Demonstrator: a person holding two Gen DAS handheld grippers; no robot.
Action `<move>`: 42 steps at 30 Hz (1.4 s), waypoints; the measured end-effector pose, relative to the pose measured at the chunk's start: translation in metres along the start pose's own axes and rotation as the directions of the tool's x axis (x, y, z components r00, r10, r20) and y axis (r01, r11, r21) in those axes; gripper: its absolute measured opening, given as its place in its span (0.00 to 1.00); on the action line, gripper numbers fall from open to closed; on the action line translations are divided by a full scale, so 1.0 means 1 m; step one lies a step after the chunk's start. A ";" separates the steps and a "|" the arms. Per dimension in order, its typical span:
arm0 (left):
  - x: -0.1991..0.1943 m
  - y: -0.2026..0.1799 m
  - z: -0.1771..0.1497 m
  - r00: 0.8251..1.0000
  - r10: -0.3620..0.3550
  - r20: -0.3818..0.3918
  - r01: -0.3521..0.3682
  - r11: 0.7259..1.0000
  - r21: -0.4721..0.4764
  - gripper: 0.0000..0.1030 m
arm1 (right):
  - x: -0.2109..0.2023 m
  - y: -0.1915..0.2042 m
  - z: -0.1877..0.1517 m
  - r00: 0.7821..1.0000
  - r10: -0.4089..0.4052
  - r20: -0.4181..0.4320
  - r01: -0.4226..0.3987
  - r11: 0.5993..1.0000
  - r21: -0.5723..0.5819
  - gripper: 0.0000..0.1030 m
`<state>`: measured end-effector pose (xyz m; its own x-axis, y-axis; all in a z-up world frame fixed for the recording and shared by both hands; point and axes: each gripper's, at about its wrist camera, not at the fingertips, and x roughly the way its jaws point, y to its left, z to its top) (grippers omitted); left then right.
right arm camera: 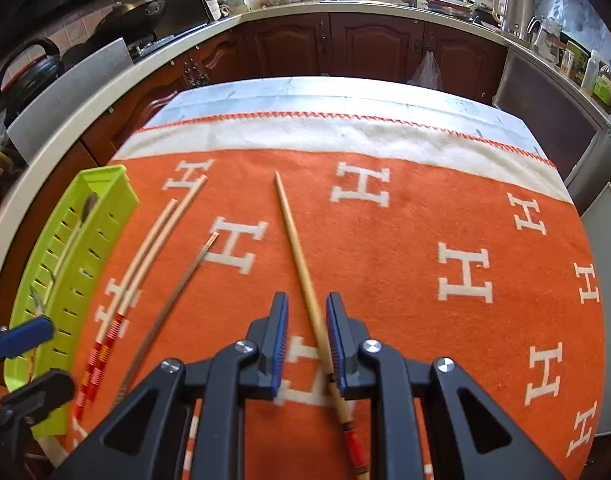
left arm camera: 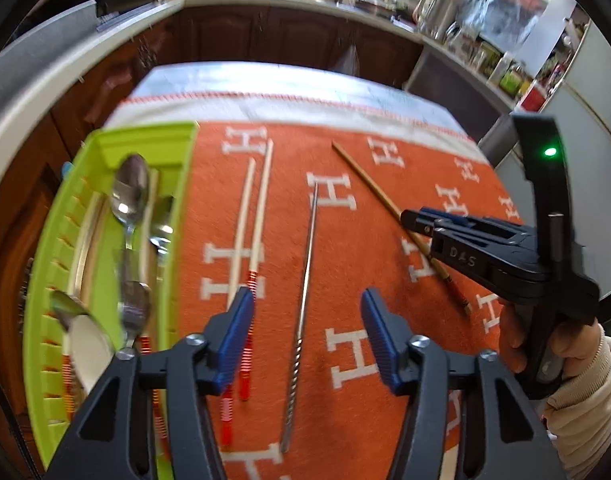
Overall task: Organize utensils
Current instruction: 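Grasp the twisted steel chopstick with the left tool while the right tool grasps another wooden chopstick, then carry both chopsticks into the green tray and open both tools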
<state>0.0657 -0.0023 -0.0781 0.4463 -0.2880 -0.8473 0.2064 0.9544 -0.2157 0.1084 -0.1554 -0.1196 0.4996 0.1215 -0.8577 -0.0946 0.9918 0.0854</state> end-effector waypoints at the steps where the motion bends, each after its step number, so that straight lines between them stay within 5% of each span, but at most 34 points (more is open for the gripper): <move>1: 0.005 0.000 0.000 1.000 0.001 -0.014 -0.001 1.000 -0.003 0.46 | 0.002 0.000 -0.001 1.000 -0.001 -0.002 0.001 1.000 -0.008 0.19; 7: 0.031 0.004 -0.005 0.996 0.022 -0.085 -0.024 0.999 -0.032 0.34 | 0.012 0.008 -0.006 0.999 -0.032 0.009 0.033 0.992 -0.120 0.18; 12: 0.036 0.000 -0.009 0.995 0.048 -0.092 -0.048 0.999 -0.007 0.29 | 0.011 0.014 -0.008 0.999 -0.042 0.016 0.044 0.986 -0.164 0.07; 19: 0.041 -0.012 -0.011 0.986 0.150 -0.066 -0.144 0.985 0.092 0.13 | 0.010 0.000 -0.005 1.000 0.023 -0.011 -0.024 0.997 -0.067 0.06; 22: 0.039 -0.006 -0.012 0.990 0.139 -0.040 -0.136 0.988 0.068 0.05 | 0.007 -0.005 -0.006 0.999 0.052 -0.015 -0.052 0.998 -0.021 0.06; 32: 0.030 0.014 -0.017 0.998 0.052 0.018 -0.051 0.997 -0.058 0.03 | -0.016 0.001 -0.009 0.984 0.177 0.019 -0.177 0.982 0.061 0.06; 42: -0.042 0.024 -0.011 0.988 0.050 0.145 -0.042 0.997 -0.062 0.03 | -0.038 0.025 -0.010 0.950 0.310 0.027 -0.311 0.941 0.135 0.06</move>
<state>0.0427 0.0336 -0.0534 0.5779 -0.2479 -0.7775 0.1330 0.9686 -0.2100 0.0787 -0.1352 -0.0899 0.4685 0.4238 -0.7752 -0.1278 0.9007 0.4152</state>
